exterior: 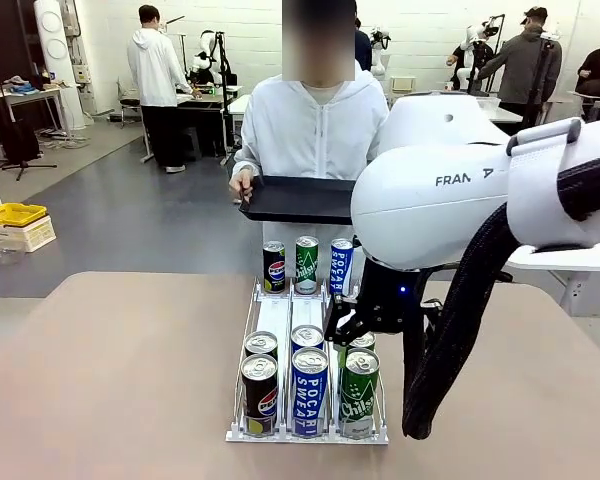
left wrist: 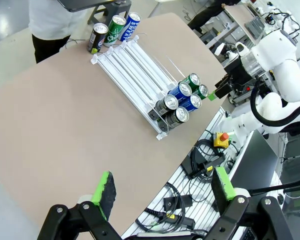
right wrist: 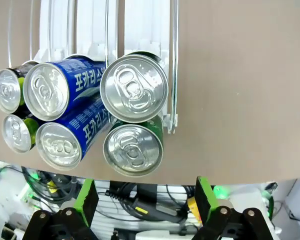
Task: Retrieve and hand over the desired beverage to the person.
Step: Pick up a can of the same type that the person held from the Automatic Can Dispenser.
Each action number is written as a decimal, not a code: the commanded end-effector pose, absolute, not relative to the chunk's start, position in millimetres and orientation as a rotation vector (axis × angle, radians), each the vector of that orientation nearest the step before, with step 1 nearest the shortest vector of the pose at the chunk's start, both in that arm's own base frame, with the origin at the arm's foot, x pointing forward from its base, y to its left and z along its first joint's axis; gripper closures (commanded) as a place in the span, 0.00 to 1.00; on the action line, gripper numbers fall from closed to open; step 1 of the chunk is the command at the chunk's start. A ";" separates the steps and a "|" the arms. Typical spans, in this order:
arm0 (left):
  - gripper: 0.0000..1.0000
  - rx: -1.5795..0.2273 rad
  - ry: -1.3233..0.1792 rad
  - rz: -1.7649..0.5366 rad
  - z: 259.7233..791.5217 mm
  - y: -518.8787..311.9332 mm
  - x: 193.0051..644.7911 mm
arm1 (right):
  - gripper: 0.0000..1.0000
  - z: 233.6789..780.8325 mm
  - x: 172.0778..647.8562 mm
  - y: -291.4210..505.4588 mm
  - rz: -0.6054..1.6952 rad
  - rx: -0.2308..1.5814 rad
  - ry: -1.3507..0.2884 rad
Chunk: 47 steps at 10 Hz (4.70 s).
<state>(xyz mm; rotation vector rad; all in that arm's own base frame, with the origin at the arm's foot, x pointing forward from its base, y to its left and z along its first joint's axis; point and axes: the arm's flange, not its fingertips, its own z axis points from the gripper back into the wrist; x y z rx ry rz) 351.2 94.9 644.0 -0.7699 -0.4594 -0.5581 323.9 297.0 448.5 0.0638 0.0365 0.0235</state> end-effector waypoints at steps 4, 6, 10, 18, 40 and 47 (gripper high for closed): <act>0.00 -0.787 -0.473 -0.580 646.1 96.7 352.0 | 0.00 436.7 339.6 310.2 -0.025 0.033 0.041; 0.00 -0.787 -0.473 -0.580 646.1 96.7 352.0 | 0.00 431.9 342.9 310.3 -0.026 0.028 0.052; 0.00 -0.787 -0.473 -0.580 646.1 96.7 352.0 | 0.00 418.2 355.7 308.7 -0.039 0.032 0.086; 0.00 -0.787 -0.473 -0.580 646.1 96.7 352.0 | 0.56 416.8 355.7 309.2 0.051 0.040 0.080; 0.00 -0.787 -0.473 -0.580 646.1 96.7 352.0 | 1.00 738.4 477.7 360.4 -0.181 0.118 -0.271; 0.00 -0.787 -0.473 -0.580 646.1 96.7 352.0 | 1.00 714.4 490.9 349.9 -0.166 0.142 -0.261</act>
